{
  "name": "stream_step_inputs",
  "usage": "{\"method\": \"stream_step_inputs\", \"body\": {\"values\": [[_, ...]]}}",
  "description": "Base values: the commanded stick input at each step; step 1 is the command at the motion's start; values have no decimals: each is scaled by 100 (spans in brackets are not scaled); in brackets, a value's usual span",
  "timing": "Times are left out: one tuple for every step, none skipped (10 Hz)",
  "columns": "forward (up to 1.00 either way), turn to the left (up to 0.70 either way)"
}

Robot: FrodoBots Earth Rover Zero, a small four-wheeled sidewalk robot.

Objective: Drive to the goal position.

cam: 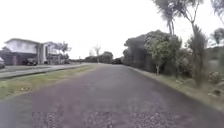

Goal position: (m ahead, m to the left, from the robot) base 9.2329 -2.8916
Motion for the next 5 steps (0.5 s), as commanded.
{"method": "stream_step_inputs", "body": {"values": [[70,0],[70,0],[70,0],[70,0],[70,2]]}}
